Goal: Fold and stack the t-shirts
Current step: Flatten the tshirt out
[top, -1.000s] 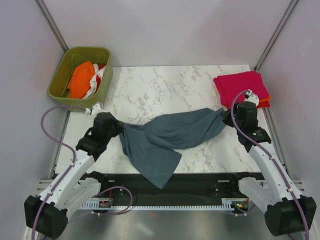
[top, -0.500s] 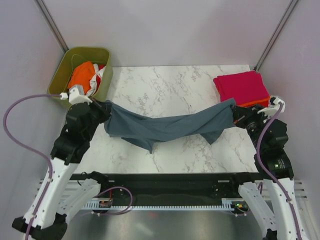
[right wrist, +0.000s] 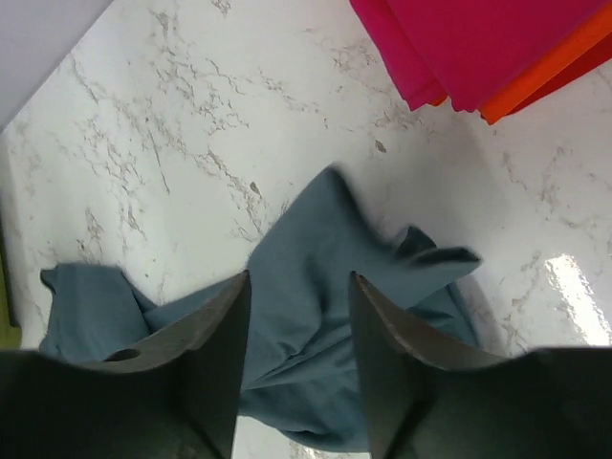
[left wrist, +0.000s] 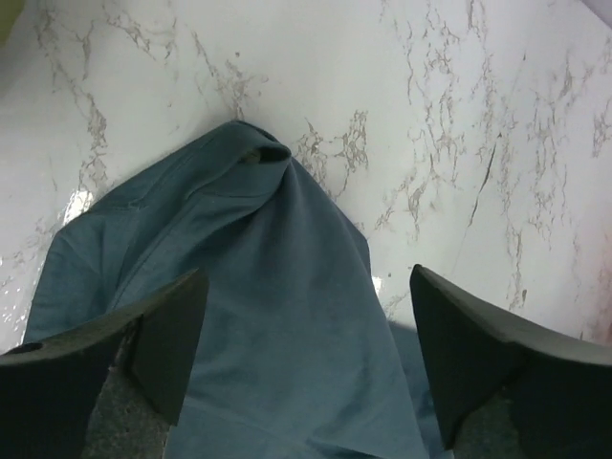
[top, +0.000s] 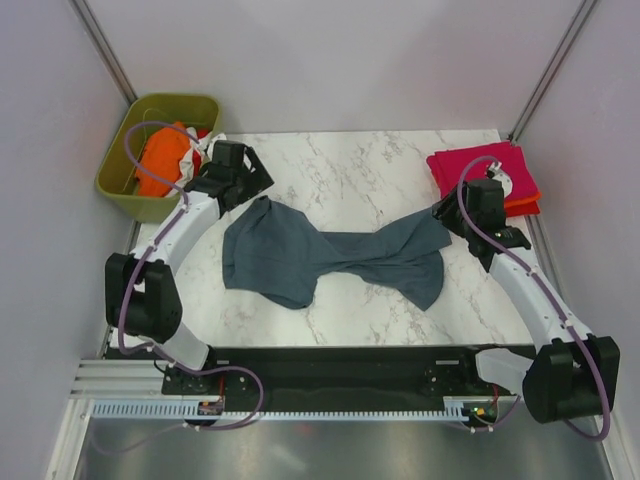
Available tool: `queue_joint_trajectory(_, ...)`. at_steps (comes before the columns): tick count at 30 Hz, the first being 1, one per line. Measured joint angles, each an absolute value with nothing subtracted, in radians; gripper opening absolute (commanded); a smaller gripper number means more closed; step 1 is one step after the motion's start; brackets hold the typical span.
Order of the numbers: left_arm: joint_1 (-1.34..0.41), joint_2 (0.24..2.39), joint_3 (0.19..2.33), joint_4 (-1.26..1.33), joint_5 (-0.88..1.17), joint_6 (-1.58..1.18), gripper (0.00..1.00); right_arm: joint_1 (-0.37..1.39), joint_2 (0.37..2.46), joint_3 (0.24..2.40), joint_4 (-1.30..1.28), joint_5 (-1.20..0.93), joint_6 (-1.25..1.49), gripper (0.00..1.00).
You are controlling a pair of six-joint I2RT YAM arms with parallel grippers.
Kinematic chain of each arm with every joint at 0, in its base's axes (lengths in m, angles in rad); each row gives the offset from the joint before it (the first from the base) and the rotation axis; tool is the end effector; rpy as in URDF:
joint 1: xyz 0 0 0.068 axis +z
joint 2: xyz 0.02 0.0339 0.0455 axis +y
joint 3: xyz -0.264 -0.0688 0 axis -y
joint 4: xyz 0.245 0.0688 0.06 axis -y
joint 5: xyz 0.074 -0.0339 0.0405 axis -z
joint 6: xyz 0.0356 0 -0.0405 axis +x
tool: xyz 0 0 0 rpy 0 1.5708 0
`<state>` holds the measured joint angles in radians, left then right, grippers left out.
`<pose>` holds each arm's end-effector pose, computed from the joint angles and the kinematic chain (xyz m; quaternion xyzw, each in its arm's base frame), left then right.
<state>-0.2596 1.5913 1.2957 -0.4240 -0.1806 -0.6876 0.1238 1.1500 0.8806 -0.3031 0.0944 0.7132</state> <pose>0.3489 -0.0860 0.2916 -0.2290 0.8785 -0.1144 0.4034 0.2547 0.0283 0.2878 0.2763 0.8326 0.1565 0.4537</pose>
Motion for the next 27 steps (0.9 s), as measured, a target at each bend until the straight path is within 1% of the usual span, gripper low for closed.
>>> queue_joint_trajectory(3, -0.244, 1.576, 1.293, -0.423, -0.170, -0.682, 0.95, 0.118, 1.158, 0.866, -0.288, 0.107, 0.713, 0.58)
queue_joint_trajectory(5, -0.245, 1.514, 1.246, -0.408, -0.156, -0.680, 0.95, 0.117, 1.140, 0.830, -0.272, 0.119, 0.715, 0.57)
queue_joint_trajectory(10, -0.257, 1.231, 0.999, -0.408, -0.116, -0.681, 0.93, 0.114, 1.105, 0.711, -0.255, 0.159, 0.714, 0.52)
queue_joint_trajectory(16, -0.259, 0.965, 0.735, -0.399, -0.055, -0.695, 0.92, 0.093, 1.160, 0.656, -0.226, 0.197, 0.720, 0.48)
queue_joint_trajectory(20, -0.260, 0.875, 0.643, -0.410, -0.012, -0.714, 0.92, 0.066, 1.224, 0.638, -0.175, 0.212, 0.743, 0.47)
queue_joint_trajectory(27, -0.260, 0.767, 0.557, -0.400, 0.057, -0.756, 0.91, 0.022, 1.339, 0.606, -0.056, 0.198, 0.804, 0.46)
